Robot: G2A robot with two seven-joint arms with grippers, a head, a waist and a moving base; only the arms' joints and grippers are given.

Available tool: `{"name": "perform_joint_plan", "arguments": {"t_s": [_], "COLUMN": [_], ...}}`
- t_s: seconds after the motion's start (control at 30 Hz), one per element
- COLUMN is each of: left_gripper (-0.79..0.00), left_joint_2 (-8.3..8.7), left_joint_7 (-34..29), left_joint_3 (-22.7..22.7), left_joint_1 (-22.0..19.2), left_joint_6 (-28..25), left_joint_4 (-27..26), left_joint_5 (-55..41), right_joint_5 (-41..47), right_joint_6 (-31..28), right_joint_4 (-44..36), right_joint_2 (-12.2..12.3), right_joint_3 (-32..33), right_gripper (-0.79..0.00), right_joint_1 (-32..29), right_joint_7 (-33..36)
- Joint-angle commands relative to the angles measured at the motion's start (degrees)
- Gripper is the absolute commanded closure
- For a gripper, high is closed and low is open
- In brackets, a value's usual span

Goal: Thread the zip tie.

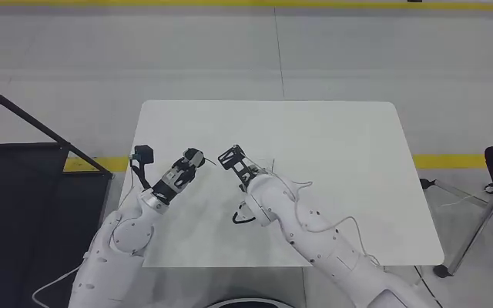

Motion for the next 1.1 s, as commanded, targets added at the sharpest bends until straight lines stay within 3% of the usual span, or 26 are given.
{"name": "perform_joint_plan", "arguments": {"t_s": [0.0, 0.13, 0.33, 0.47, 0.53, 0.6, 1.07], "left_gripper": [0.0, 0.0, 0.0, 0.0, 0.0, 0.0, 0.0], "left_joint_2": [0.01, 0.02, 0.04, 0.05, 0.03, 0.01, -0.07], "left_joint_7": [0.0, 0.0, 0.1, 0.2, 0.3, 0.7, 1.0], "left_joint_3": [0.0, 0.1, 0.1, 0.1, 0.4, 0.5, 1.4], "left_joint_1": [-0.1, -0.2, -0.2, -0.3, -0.6, -0.8, -1.3], "left_joint_6": [0.0, -0.1, -0.2, -0.1, -0.2, -0.3, -0.1], "left_joint_4": [0.1, 0.3, 0.4, 0.8, 1.5, 1.8, 1.9], "left_joint_5": [-0.1, -0.2, -0.2, -0.1, 0.2, 0.3, 0.8], "right_joint_5": [-0.4, -1.5, -3.0, -3.7, -4.1, -4.7, -4.1], "right_joint_6": [0.0, 0.6, -0.1, -0.3, -0.6, -1.0, -5.1], "right_joint_4": [-0.1, -0.9, -2.4, -3.6, -4.6, -5.1, -4.1], "right_joint_2": [-0.2, -0.4, -0.4, -0.5, -0.6, -0.6, -1.5], "right_joint_3": [0.2, 1.0, 2.3, 3.2, 3.7, 4.0, 6.6], "right_gripper": [-0.172, -0.154, 0.0, 0.0, -0.086, -0.114, -0.148], "right_joint_1": [-0.2, -0.9, -2.2, -3.1, -3.6, -4.0, -3.2], "right_joint_7": [0.0, -0.5, -0.4, -0.8, -0.4, -0.1, 2.0]}}
